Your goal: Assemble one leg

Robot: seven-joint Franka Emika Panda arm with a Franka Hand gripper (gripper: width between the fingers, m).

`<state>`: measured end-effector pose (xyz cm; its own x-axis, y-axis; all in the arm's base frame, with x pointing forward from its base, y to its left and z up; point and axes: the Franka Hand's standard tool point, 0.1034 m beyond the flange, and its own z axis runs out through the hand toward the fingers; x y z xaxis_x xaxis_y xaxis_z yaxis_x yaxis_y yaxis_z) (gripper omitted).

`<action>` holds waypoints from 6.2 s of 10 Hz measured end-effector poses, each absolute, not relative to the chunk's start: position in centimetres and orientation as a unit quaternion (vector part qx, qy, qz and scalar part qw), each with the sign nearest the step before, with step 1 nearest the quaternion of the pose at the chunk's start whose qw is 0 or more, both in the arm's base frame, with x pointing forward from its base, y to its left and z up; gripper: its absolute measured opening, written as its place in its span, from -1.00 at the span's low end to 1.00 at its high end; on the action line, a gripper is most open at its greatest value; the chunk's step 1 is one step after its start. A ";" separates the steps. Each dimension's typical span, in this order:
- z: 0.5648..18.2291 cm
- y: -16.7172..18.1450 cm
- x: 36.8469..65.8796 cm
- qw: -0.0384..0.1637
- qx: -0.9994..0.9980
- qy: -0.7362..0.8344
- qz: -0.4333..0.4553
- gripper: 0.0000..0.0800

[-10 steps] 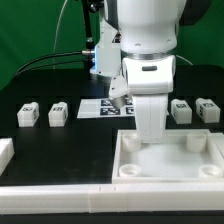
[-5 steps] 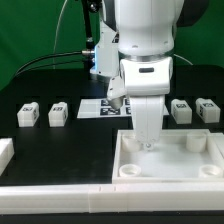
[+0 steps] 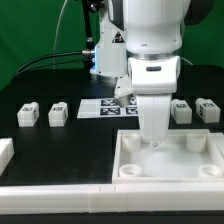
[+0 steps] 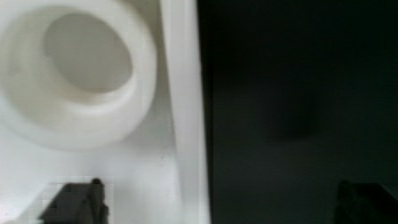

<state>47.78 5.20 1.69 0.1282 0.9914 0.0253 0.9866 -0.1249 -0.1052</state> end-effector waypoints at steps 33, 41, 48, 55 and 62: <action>5.0 16.9 38.5 -0.019 -0.959 -0.077 0.272 0.62; 3.9 18.2 37.8 -0.040 -0.893 -0.081 0.441 0.62; 2.2 18.9 37.0 -0.042 -0.883 -0.084 0.460 0.62; 1.0 19.2 36.4 -0.041 -0.881 -0.086 0.463 0.62; 0.7 18.7 36.8 -0.037 -0.884 -0.084 0.459 0.19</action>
Offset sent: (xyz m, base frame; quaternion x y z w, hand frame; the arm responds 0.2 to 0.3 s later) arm -0.0149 0.0071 0.0364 -0.0325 -0.0311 0.0726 0.9963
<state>36.80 18.66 0.69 0.5649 0.1154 -0.8170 0.1831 -0.9830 -0.0122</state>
